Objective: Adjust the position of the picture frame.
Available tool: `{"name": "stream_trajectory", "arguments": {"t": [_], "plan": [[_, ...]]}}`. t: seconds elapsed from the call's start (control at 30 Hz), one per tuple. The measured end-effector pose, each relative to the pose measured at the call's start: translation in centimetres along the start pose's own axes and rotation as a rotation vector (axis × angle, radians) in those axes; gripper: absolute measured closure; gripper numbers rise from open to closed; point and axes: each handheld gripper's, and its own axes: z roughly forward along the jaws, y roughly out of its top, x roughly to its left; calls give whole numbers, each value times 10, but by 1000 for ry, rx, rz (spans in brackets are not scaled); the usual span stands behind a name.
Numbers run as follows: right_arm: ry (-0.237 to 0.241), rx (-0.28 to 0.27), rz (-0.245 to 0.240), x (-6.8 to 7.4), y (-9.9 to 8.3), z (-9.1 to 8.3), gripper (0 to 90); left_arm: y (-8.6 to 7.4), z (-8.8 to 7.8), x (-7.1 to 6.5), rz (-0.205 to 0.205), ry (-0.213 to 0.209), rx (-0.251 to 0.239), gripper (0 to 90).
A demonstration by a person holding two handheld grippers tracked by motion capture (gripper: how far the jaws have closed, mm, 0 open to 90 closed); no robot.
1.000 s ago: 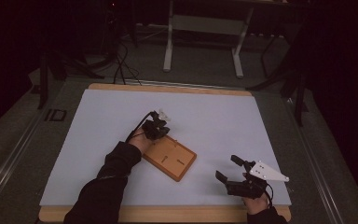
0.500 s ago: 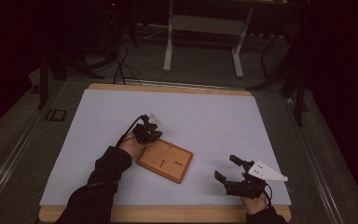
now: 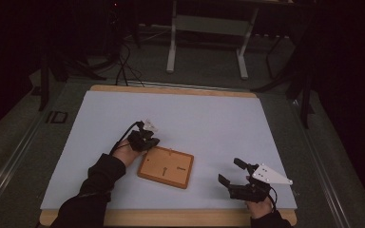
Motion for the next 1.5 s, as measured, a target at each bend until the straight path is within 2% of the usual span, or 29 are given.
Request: {"name": "stream_trajectory", "arguments": {"t": [0.4, 1.33, 1.43, 1.5], "plan": [[4, 8, 0, 1, 0, 2, 120, -13, -8, -5, 11, -6, 29, 900], [11, 15, -9, 3, 0, 6, 120, -27, -19, -10, 2, -11, 23, 900], [10, 18, -5, 2, 0, 6, 120, -25, -21, -8, -12, -11, 9, 900], [10, 18, -8, 2, 0, 6, 120, -23, -29, -5, -33, -20, -29, 900]]}}
